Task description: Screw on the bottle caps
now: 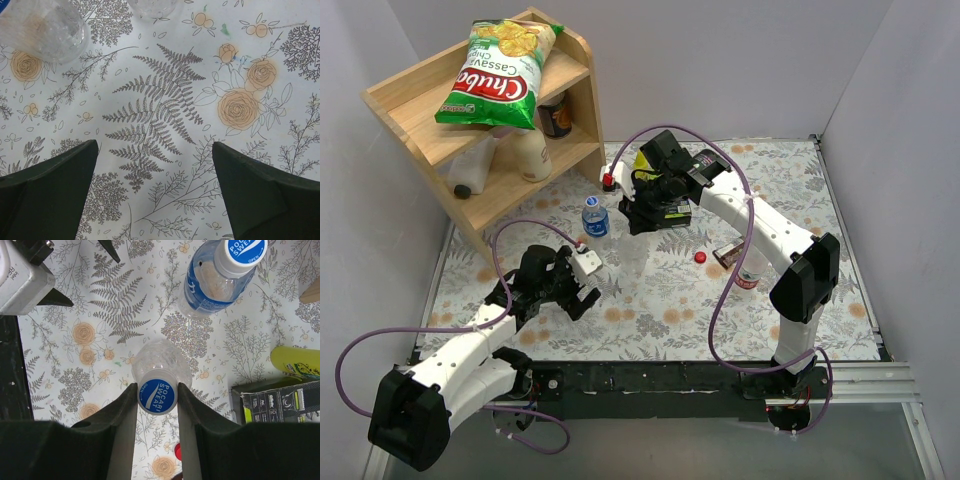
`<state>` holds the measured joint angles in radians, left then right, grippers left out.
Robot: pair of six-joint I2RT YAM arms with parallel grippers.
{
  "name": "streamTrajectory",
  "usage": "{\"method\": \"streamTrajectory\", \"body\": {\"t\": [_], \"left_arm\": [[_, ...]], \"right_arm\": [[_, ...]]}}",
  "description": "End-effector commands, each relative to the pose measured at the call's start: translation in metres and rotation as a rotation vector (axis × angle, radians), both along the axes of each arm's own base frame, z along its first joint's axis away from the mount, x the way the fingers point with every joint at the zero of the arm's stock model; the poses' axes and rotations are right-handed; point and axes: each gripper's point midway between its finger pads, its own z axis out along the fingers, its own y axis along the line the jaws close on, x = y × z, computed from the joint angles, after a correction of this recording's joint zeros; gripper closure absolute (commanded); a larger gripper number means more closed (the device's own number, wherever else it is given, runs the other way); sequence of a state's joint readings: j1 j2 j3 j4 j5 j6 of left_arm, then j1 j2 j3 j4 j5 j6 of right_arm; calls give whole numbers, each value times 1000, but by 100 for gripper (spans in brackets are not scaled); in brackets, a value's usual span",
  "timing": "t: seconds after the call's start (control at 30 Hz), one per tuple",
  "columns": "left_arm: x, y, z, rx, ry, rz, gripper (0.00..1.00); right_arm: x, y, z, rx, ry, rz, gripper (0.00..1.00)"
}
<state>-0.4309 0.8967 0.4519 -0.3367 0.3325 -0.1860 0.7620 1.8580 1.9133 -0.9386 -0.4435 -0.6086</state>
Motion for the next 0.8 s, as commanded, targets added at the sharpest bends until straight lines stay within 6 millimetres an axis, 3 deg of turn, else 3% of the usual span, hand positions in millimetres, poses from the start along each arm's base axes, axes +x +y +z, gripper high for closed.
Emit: {"method": "streamTrajectory", "body": {"t": [0.0,0.33,0.43,0.57,0.77], "left_arm": [[1,-1,4,-11,-28,-12,2],[0,-1,3,-12,-26,-24,2],[0,-1,2,-11,-20,-26,2],[-2,-3,1,-12,-16,-40,2],[-1,-4,2,-15,-15,-44,2]], "right_arm": [[6,4,0,18,-8,-15,81],[8,5,-1,18,-6,-38,56],[10,6,0,21,-10,-45,53],[13,6,4,26,-24,-59,36],[19,0,14,22,-63,-95,27]]}}
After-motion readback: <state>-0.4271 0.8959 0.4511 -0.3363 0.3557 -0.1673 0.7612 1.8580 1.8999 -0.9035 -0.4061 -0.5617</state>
